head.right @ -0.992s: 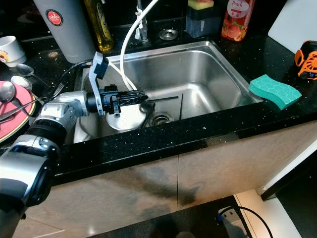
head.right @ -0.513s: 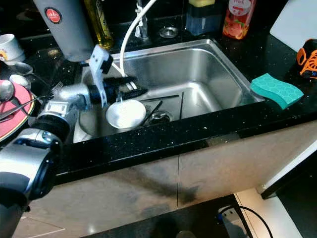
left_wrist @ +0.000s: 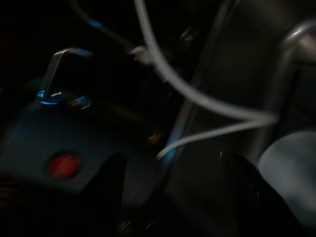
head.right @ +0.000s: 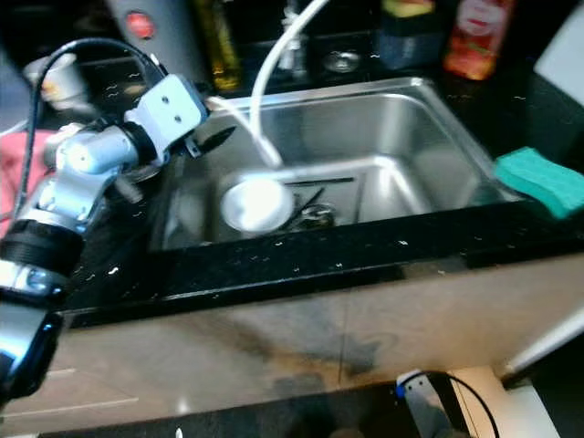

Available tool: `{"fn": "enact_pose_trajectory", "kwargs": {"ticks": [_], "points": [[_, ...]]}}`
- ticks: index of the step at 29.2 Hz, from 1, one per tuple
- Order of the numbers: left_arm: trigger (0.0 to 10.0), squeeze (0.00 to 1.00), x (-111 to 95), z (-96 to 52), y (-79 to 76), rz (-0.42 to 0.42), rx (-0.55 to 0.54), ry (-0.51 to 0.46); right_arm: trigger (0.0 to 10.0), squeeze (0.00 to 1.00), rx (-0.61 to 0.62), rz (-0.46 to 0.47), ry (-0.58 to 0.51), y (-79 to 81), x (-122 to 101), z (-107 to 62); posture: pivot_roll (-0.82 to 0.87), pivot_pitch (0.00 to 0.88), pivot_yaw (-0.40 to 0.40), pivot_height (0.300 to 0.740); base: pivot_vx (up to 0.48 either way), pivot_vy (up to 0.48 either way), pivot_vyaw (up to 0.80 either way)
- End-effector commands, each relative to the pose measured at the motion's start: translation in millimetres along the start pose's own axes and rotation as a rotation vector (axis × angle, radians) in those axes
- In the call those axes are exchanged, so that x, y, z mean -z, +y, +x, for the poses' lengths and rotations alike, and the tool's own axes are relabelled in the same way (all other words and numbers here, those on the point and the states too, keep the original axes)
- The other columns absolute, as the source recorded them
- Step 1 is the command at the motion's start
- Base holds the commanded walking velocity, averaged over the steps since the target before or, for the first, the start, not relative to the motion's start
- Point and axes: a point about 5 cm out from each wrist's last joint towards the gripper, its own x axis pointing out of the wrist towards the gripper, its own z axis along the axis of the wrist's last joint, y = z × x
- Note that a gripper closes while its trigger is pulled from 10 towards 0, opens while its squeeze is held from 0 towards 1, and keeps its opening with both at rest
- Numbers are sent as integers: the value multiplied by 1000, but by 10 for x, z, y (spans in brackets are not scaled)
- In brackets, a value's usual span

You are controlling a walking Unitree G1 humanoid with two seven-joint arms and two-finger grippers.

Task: Kitchen organization

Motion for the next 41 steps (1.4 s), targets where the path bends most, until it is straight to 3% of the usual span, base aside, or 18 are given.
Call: {"fn": "enact_pose_trajectory", "kwargs": {"ticks": [1,2,3,4,6,10,11,14,20,23,30,38,41], "points": [[10000,0,22,-53,32,56,-3,32,10000,0,-15,2,11,47,24,9,-6,13,49,740,0,0,800],[10000,0,24,-122,103,111,-27,63,10000,0,-17,4,9,49,15,9,1,11,51,740,0,0,800],[10000,0,24,-122,103,111,-27,63,10000,0,-17,4,9,49,15,9,1,11,51,740,0,0,800],[10000,0,6,-200,224,124,-81,94,10000,0,-29,0,7,56,1,10,19,7,47,740,0,0,800],[10000,0,-9,-261,301,129,-123,118,10000,0,-38,-4,6,62,-10,11,22,6,46,740,0,0,800],[10000,0,-1,-318,358,123,-155,144,10000,0,-43,-7,5,66,-20,12,24,4,48,740,0,0,800],[10000,0,156,-429,373,74,-193,237,10000,0,-49,-9,2,74,-35,14,28,2,48,740,0,0,800],[10000,0,360,-535,301,18,-212,337,10000,0,-53,-9,0,81,-43,15,28,2,48,740,0,0,800],[10000,0,447,-598,239,-28,-231,380,10000,0,-55,-15,2,79,-45,14,33,3,46,740,0,0,800],[10000,0,497,-640,133,-129,-260,421,10000,0,-55,-28,9,72,-42,13,40,5,38,740,0,0,800],[10000,0,479,-599,-9,-232,-259,402,10000,0,-37,-23,16,56,-33,11,38,6,34,740,0,0,800],[10000,0,283,-453,-232,-461,-248,267,10000,0,-19,-28,18,40,-28,10,33,5,31,740,0,0,714],[10000,0,258,-440,-274,-464,-232,261,10000,0,-14,-27,20,37,-26,9,33,5,31,740,0,-404,0]]}}
